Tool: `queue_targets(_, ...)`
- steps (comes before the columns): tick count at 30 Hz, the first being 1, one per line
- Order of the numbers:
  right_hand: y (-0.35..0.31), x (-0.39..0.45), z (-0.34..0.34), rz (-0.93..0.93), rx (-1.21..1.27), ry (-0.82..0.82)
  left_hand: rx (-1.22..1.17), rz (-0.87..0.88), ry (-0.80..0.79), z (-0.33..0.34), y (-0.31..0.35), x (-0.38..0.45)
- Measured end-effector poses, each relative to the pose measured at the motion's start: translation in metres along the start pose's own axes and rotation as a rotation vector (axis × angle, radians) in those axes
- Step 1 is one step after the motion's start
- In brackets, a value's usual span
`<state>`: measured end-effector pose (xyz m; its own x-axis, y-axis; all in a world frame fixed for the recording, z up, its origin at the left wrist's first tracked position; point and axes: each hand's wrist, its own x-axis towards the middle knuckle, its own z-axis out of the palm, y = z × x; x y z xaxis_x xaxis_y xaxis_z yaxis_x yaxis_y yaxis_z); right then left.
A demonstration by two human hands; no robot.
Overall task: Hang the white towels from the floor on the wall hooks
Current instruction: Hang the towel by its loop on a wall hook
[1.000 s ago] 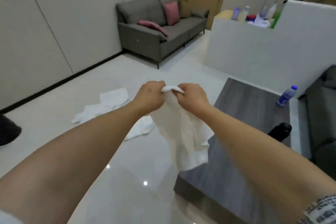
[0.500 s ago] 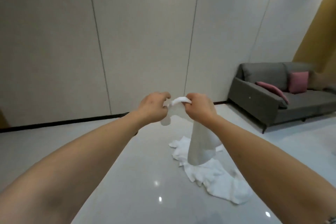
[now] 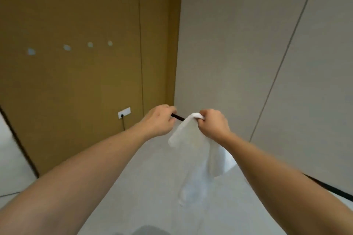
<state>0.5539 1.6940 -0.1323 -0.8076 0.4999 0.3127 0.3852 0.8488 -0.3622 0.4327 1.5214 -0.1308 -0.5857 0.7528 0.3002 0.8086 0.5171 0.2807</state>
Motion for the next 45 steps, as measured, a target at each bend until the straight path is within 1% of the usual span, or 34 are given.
queue_targets(4,-0.079,0.101,0.060,-0.177,0.119,-0.063,0.048,-0.250,0.019,-0.043,-0.107,0.023)
queue_targets(9,-0.187,0.193,0.119,-0.389,0.186,-0.198,0.140,-0.472,0.058,-0.092,-0.215,0.029)
queue_targets(15,-0.323,0.251,0.180,-0.582,0.211,-0.345,0.223,-0.629,0.029,-0.139,-0.318,-0.012)
queue_targets(18,-0.386,0.274,0.208,-0.646,0.212,-0.361,0.295,-0.705,0.054,-0.166,-0.376,-0.025)
queue_targets(20,-0.426,0.292,0.227,-0.663,0.273,-0.373,0.333,-0.746,0.090,-0.185,-0.417,-0.027)
queue_targets(22,-0.469,0.311,0.244,-0.669,0.349,-0.395,0.357,-0.764,0.141,-0.205,-0.458,-0.024)
queue_targets(25,-0.534,0.343,0.261,-0.714,0.367,-0.377,0.406,-0.767,0.195,-0.242,-0.515,-0.012)
queue_targets(29,-0.621,0.387,0.266,-0.788,0.371,-0.317,0.499,-0.764,0.243,-0.301,-0.582,0.011)
queue_targets(31,-0.661,0.409,0.264,-0.824,0.391,-0.294,0.508,-0.742,0.283,-0.332,-0.609,0.023)
queue_targets(33,-0.697,0.430,0.259,-0.872,0.418,-0.283,0.459,-0.709,0.328,-0.361,-0.631,0.038)
queue_targets(37,-0.762,0.470,0.246,-1.003,0.554,-0.301,0.194,-0.674,0.362,-0.409,-0.662,0.070)
queue_targets(39,-0.793,0.490,0.239,-1.077,0.620,-0.301,0.222,-0.641,0.369,-0.427,-0.681,0.086)
queue_targets(40,-0.808,0.500,0.236,-1.107,0.639,-0.296,0.297,-0.631,0.388,-0.436,-0.691,0.094)
queue_targets(42,-0.837,0.522,0.231,-1.160,0.662,-0.287,0.452,-0.625,0.488,-0.455,-0.714,0.109)
queue_targets(43,-0.850,0.534,0.229,-1.184,0.674,-0.284,0.473,-0.626,0.550,-0.466,-0.725,0.117)
queue_targets(45,-0.874,0.561,0.223,-1.212,0.725,-0.288,0.431,-0.638,0.675,-0.490,-0.743,0.130)
